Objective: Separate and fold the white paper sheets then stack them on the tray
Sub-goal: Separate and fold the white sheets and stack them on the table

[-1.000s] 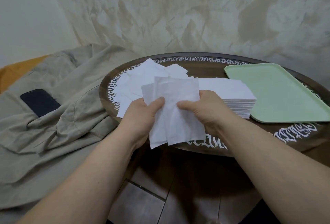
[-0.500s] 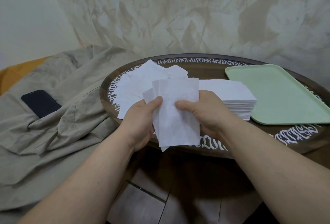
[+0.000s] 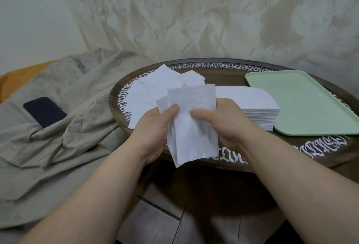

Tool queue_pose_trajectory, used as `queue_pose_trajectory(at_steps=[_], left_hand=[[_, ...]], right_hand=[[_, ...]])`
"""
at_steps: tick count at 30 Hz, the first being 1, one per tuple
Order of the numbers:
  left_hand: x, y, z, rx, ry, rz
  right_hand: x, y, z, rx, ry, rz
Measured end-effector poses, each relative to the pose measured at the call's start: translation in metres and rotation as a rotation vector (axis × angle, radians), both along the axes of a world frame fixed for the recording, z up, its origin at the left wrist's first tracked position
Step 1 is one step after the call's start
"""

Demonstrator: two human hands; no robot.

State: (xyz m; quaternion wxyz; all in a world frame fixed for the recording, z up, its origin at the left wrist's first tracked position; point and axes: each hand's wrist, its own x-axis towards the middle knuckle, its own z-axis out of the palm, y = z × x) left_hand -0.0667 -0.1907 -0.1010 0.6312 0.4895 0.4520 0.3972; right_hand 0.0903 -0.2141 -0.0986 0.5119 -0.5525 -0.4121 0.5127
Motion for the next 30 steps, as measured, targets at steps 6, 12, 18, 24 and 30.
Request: queue_pose_trajectory(at_steps=[6, 12, 18, 24, 30], left_hand=[[0.0015, 0.0003, -0.0013, -0.005, -0.038, 0.002], [0.0021, 0.0005, -0.0022, -0.003, -0.079, 0.003], [0.0030, 0.0016, -0.0034, -0.001, -0.082, 0.001], [0.0031, 0.0013, -0.0033, 0.015, -0.072, -0.008], [0.0018, 0.0009, -0.0026, 0.016, -0.053, -0.021]], right_hand=[[-0.0004, 0.0019, -0.0036, 0.010, -0.014, -0.020], [0.0002, 0.0009, -0.0015, -0.005, -0.005, -0.020], [-0.0005, 0.0003, -0.0020, 0.000, -0.046, -0.027], [-0.0020, 0.0002, -0.0015, 0.008, -0.072, -0.021], [-0.0030, -0.0007, -0.0006, 0.024, -0.125, -0.022]])
